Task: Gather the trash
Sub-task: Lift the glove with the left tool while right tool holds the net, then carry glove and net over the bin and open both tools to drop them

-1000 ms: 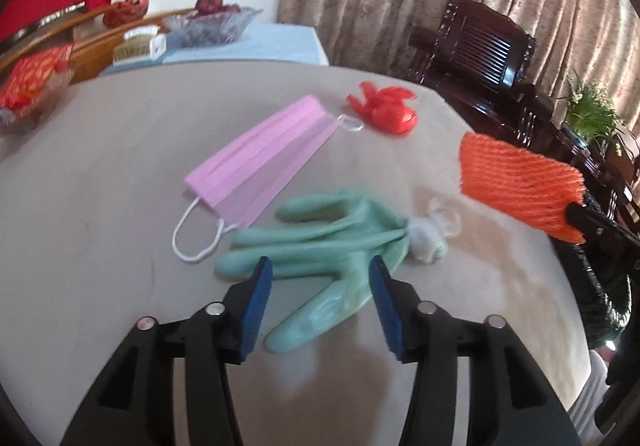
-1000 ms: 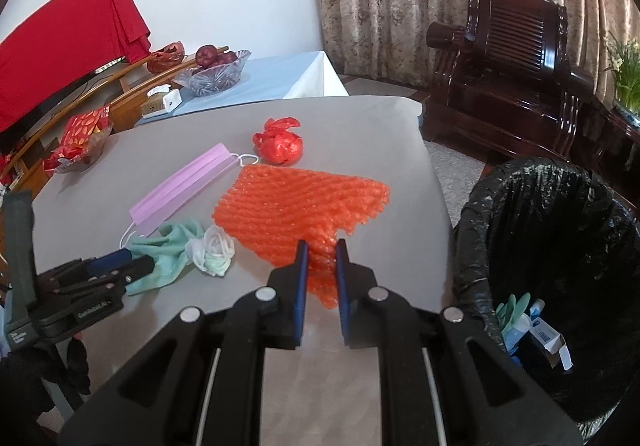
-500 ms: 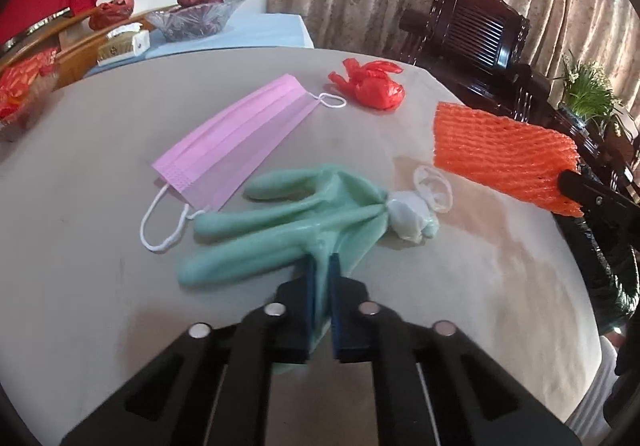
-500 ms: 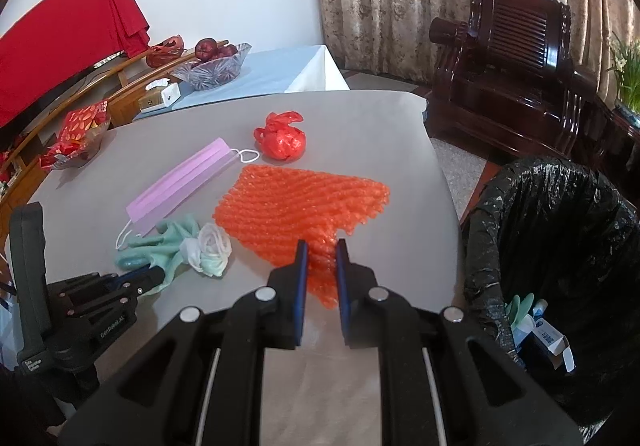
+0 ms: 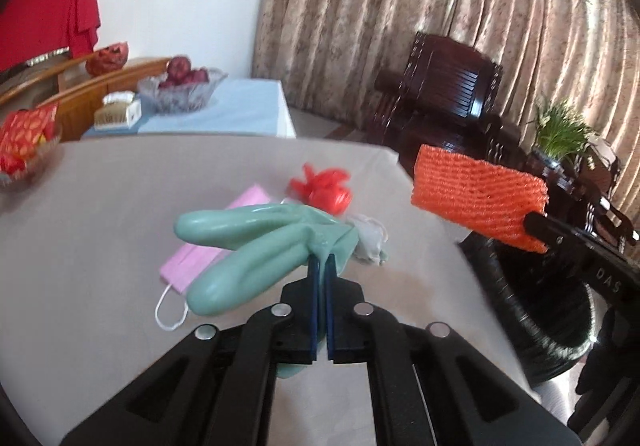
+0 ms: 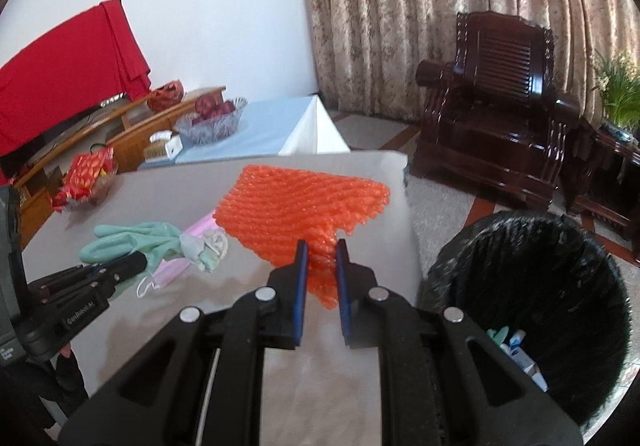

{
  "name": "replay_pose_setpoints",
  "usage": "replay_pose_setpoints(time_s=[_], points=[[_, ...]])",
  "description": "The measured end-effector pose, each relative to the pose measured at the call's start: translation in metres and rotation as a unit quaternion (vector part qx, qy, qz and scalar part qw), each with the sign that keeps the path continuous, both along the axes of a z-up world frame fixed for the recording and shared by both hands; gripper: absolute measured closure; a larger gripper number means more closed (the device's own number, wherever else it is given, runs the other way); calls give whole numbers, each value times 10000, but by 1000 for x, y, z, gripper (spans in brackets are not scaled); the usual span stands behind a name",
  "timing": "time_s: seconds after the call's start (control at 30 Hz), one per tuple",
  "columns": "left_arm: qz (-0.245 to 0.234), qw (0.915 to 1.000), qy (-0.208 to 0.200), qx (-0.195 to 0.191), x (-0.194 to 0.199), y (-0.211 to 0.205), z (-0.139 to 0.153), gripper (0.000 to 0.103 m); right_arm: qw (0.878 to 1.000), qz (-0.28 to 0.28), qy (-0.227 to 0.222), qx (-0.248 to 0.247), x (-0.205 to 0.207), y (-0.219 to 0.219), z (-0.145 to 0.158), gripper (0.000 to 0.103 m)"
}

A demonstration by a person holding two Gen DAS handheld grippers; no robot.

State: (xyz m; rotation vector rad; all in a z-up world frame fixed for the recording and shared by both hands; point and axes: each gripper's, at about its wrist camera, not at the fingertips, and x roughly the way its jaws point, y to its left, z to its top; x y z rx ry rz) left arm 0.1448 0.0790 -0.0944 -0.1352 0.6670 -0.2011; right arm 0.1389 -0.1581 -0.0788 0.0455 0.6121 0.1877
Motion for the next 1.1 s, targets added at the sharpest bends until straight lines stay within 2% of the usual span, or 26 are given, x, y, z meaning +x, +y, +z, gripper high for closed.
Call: replay_pose_setpoints(time_s=[0.27,0.57,0.83,1.1], points=[[-306,9992,-247,-66,2,-39,39,100,9991,-336,-231,-117,-24,-36,31,90],[-843,9956,-393,-137,5,-104,50,100,9946,-953,-312,-252,-55,-98,39,90],[-1559,9867,-444,-117,10,-183,51,100,9843,-1708,-280,-335,-81,-173,31,90],[-1982,9792,-415,-108,22,-259,39,100,9720,-2284,-79,-550,-89,-232,4,90]])
